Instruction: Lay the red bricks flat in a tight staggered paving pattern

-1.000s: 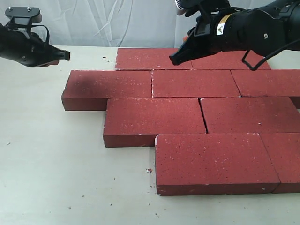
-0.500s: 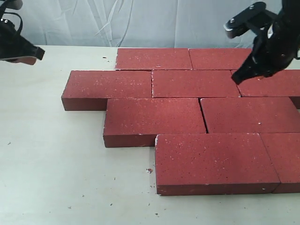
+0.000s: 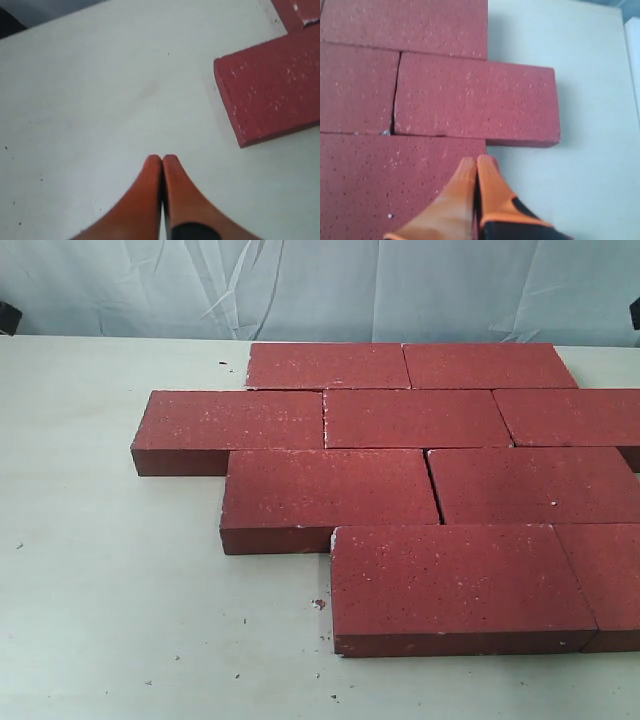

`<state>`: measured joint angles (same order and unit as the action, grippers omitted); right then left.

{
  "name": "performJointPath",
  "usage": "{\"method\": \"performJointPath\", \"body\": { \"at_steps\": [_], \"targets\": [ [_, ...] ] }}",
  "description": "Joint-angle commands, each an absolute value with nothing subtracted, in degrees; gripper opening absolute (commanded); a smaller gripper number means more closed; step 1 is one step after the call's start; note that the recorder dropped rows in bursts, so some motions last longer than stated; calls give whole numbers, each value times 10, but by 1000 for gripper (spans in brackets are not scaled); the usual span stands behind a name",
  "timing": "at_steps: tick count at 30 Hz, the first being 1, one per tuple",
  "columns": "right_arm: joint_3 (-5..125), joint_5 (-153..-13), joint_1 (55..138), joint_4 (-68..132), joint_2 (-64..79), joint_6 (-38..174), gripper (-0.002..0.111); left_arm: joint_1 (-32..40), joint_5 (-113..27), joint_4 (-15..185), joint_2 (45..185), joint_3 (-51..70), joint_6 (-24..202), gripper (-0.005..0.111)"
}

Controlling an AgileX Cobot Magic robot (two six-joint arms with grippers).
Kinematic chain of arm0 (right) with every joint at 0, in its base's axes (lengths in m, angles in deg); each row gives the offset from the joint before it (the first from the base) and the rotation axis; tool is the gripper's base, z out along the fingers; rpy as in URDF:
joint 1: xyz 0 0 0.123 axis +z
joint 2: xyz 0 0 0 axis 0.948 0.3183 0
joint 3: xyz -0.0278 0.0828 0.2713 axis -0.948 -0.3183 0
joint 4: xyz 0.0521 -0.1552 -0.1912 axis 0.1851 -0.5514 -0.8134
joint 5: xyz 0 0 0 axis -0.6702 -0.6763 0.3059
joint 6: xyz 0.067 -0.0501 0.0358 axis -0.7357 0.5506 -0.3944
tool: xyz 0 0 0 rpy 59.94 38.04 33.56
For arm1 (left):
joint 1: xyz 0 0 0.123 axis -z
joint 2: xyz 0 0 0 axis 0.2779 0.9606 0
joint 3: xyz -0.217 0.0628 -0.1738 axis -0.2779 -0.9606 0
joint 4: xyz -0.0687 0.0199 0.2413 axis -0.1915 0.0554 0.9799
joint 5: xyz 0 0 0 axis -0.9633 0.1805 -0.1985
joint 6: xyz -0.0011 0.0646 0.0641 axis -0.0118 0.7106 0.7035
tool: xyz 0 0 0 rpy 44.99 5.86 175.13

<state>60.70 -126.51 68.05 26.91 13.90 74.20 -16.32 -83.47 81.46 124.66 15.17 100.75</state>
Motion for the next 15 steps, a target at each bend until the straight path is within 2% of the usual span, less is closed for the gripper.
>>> {"method": "performJointPath", "body": {
  "at_steps": [1, 5, 15],
  "targets": [
    [534, -1152, 674, 274, 61, 739, -1, -166, -747, 803, 1203, 108, 1002, 0],
    [454, -1066, 674, 274, -18, 739, -1, -166, -686, 790, 1162, 59, 1002, 0],
    [320, -985, 675, 290, -170, 739, -1, -159, -615, 735, 1074, -25, 1002, 0]
  ]
}}
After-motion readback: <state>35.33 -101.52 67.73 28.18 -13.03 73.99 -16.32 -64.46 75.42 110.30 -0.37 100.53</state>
